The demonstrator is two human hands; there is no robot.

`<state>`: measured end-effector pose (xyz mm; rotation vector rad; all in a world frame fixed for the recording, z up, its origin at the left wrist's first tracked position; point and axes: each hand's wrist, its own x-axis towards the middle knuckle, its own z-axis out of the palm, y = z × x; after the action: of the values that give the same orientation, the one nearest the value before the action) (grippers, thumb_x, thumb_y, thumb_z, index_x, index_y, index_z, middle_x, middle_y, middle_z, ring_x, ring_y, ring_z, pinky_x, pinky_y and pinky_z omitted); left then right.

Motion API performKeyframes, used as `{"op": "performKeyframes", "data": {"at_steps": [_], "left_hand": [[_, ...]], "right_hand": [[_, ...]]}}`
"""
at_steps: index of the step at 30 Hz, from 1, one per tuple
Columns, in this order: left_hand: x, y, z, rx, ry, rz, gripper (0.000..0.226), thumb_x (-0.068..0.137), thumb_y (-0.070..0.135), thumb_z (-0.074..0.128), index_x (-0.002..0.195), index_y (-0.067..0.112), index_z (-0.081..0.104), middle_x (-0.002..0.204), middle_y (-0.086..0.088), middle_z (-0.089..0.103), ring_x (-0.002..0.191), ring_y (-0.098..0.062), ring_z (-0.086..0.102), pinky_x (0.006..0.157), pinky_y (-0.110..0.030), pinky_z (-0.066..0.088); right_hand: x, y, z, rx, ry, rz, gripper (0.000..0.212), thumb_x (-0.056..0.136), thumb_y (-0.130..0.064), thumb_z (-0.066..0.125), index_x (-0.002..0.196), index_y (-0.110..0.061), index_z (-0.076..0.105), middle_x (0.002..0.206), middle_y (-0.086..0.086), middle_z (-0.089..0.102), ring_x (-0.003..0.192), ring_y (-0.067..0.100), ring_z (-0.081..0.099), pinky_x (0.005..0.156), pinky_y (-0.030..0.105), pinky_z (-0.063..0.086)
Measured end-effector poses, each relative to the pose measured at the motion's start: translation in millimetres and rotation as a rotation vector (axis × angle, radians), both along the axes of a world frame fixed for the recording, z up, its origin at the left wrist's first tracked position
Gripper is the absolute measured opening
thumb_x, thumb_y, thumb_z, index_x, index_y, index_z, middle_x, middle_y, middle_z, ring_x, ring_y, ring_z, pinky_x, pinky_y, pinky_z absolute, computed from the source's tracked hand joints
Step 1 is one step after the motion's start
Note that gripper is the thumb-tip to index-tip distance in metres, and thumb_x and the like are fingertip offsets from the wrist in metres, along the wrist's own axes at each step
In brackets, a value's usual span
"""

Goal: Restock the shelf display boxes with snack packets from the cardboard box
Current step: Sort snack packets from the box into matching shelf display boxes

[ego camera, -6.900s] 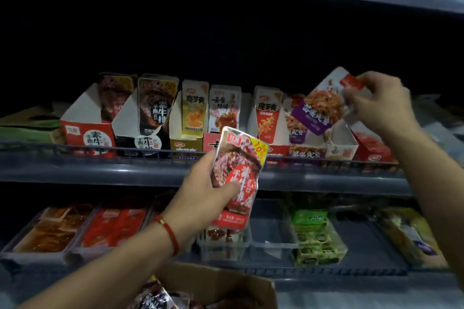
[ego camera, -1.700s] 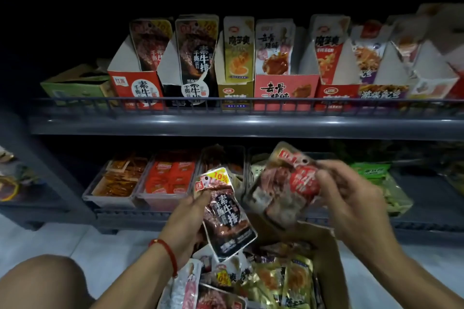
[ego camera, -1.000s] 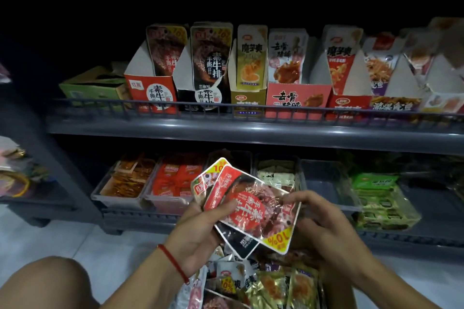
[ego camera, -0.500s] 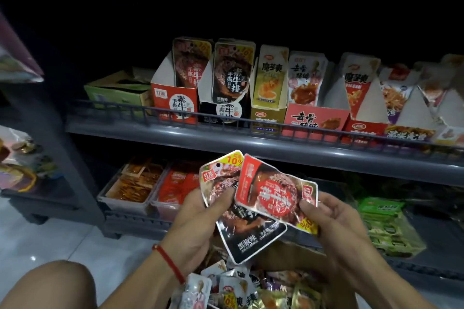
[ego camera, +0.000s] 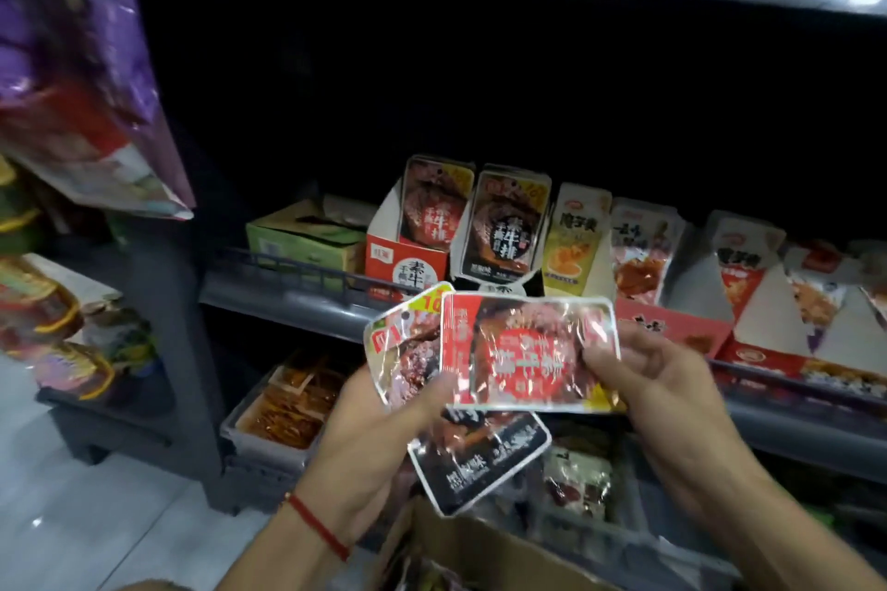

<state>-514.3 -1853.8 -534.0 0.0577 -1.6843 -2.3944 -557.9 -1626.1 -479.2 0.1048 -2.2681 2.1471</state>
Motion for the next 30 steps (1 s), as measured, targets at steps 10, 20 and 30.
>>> {"op": "performKeyframes", "data": {"at_steps": [10,20,30], "left_hand": [[-20.7,-55.9,21.0,-0.093,-0.038,0.355,0.073,0.085,0.077,0.038,0.107,0.017,0.073,0.1,-0.001,0.08,0.098,-0.02,0.076,0.087,-0.04,0.059],[-27.2,-66.9,16.4,-0.462,-0.037,0.487,0.057,0.098,0.064,0.032,0.086,0.023,0.07,0.08,-0.002,0.073,0.074,-0.013,0.073,0.063,-0.032,0.06],[-29.6,-72.9,12.8,-0.345,-0.076,0.532,0.054,0.1,0.058,0.043,0.076,0.019,0.071,0.072,-0.009,0.073,0.068,-0.024,0.073,0.062,-0.039,0.059]], "right_hand": [[-121.9,-102.8,116.7,0.545,0.767,-0.24,0.014,0.102,-0.025,0.059,0.115,-0.023,0.059,0.106,-0.009,0.061,0.091,0.002,0.058,0.065,0.005,0.037],[-194.6,-166.6,130.4,1.177,0.663,-0.098,0.023,0.1,-0.021,0.056,0.119,-0.009,0.061,0.12,0.02,0.065,0.111,0.039,0.061,0.075,0.035,0.04],[-202.4,-189.6,81.4,1.322,0.689,-0.032,0.023,0.105,-0.023,0.053,0.125,-0.012,0.057,0.114,0.016,0.065,0.095,0.031,0.061,0.071,0.039,0.045]]}}
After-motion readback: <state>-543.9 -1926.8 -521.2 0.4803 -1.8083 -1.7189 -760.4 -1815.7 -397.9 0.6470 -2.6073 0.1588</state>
